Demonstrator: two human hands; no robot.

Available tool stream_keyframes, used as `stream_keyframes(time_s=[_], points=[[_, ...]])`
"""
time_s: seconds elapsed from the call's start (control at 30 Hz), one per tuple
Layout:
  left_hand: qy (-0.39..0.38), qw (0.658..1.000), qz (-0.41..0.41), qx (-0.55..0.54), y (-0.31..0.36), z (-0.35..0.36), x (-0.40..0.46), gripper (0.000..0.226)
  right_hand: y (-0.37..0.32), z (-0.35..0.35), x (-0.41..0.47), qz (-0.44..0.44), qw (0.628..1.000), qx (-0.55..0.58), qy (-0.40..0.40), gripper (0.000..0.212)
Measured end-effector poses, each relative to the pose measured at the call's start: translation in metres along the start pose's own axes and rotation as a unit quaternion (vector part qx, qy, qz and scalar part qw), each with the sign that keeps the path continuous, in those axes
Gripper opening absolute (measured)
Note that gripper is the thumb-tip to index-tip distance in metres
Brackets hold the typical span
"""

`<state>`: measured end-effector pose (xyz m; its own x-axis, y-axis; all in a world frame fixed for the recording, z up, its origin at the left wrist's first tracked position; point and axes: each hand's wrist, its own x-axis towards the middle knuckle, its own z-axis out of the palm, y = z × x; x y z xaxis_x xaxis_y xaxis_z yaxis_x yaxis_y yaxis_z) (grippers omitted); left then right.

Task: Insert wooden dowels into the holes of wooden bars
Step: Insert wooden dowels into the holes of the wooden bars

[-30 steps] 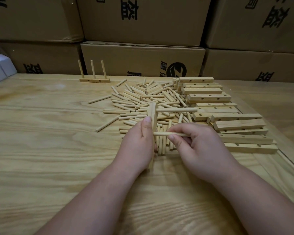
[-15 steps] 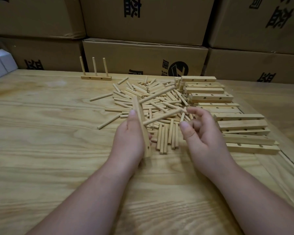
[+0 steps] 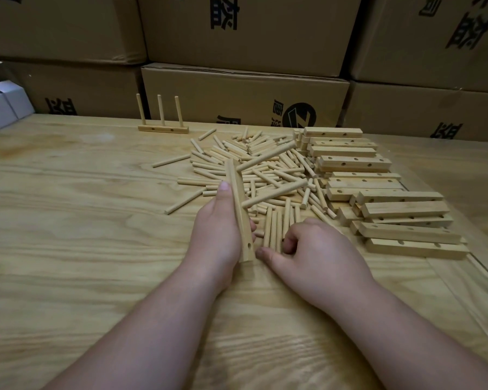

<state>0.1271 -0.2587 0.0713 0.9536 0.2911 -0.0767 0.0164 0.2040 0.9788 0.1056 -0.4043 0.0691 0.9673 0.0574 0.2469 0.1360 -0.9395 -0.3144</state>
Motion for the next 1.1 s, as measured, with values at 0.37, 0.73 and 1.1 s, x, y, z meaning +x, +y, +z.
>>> stream_keyframes(time_s=[0.37, 0.73, 1.1], points=[[-0.005, 1.0, 0.018, 0.021, -0.004, -0.001, 0.003, 0.059, 0.001, -0.01, 0.002, 0.027, 0.999, -0.017, -0.005, 0.027], [0.02, 0.996, -0.045, -0.07, 0.0, -0.004, 0.006, 0.054, 0.025, -0.022, -0.002, 0.009, 0.984, 0.167, 0.065, 0.008], [-0.001, 0.991, -0.064, -0.117, 0.003, -0.009, 0.006, 0.04, 0.03, -0.034, -0.009, -0.093, 0.962, 0.257, 0.019, 0.018]])
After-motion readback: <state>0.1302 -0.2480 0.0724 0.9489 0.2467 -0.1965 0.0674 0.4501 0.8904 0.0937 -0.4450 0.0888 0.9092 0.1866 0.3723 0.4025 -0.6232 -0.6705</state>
